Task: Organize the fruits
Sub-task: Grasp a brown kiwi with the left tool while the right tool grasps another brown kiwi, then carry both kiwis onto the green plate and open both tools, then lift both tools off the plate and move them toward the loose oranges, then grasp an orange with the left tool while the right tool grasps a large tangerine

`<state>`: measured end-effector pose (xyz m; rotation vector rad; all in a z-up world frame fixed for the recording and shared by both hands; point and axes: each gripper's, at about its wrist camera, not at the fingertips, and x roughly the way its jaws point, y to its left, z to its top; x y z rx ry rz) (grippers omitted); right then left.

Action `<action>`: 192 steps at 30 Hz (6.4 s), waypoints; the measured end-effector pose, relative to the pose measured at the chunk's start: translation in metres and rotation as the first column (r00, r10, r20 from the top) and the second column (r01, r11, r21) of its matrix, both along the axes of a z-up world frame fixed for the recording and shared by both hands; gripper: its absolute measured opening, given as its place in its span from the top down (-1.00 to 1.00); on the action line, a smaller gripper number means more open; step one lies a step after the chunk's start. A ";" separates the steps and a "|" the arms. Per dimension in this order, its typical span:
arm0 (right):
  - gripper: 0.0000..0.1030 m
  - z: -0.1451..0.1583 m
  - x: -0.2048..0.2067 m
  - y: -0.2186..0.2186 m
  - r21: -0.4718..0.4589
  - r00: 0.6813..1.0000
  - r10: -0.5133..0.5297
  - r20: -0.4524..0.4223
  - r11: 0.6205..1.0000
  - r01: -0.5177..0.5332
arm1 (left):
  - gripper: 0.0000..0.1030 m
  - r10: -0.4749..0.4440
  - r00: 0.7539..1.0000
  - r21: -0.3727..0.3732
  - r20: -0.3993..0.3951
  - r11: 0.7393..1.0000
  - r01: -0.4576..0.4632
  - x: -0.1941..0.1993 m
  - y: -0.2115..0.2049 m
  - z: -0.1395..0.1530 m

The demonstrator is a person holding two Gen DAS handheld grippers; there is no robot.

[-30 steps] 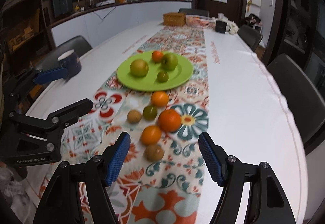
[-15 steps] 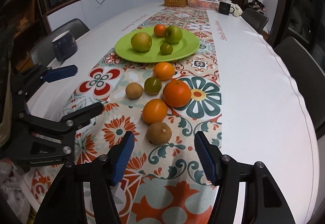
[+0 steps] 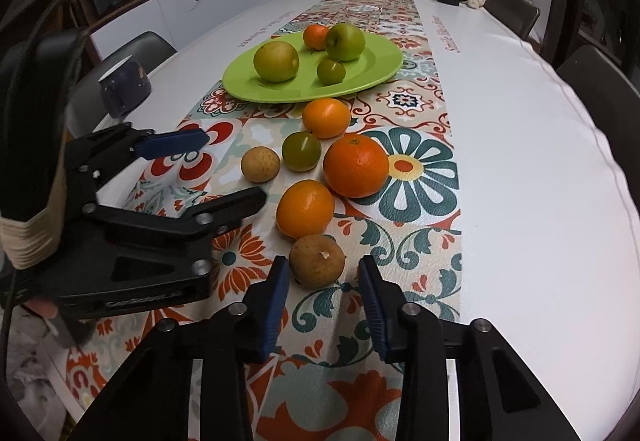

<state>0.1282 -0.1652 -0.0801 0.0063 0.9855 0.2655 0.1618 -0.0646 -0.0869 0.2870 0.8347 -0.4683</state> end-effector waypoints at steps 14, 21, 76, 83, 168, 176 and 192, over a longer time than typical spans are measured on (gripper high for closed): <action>0.42 0.005 0.012 -0.017 0.040 0.998 -0.048 0.028 0.998 0.046 | 0.48 0.033 0.997 -0.028 -0.070 0.999 -0.035 0.016 -0.012 -0.006; 0.42 0.010 0.013 -0.018 0.049 0.998 -0.040 0.044 0.998 0.038 | 0.48 0.055 0.996 -0.032 -0.069 0.998 -0.057 0.009 -0.010 0.005; 0.42 0.092 0.166 0.034 0.070 0.971 0.099 0.216 0.991 -0.116 | 0.48 0.223 0.974 -0.099 0.047 0.971 -0.218 0.125 0.060 0.090; 0.42 0.071 0.195 0.035 0.051 0.984 0.087 0.156 0.994 -0.096 | 0.48 0.233 0.971 -0.120 -0.056 0.964 -0.238 0.157 0.060 0.064; -0.14 0.016 0.050 -0.048 -0.164 0.899 0.433 0.066 0.893 -0.418 | 0.06 0.098 0.988 0.000 -0.122 0.995 -0.099 -0.010 -0.054 0.002; -0.14 0.011 0.053 -0.046 -0.134 0.906 0.420 0.053 0.902 -0.411 | 0.39 0.088 0.984 -0.032 -0.155 0.995 -0.094 -0.007 -0.051 0.000; -0.14 0.004 0.071 -0.024 -0.022 0.944 0.327 0.049 0.945 -0.326 | 0.39 0.224 0.966 -0.023 -0.128 0.973 -0.229 -0.006 -0.009 0.011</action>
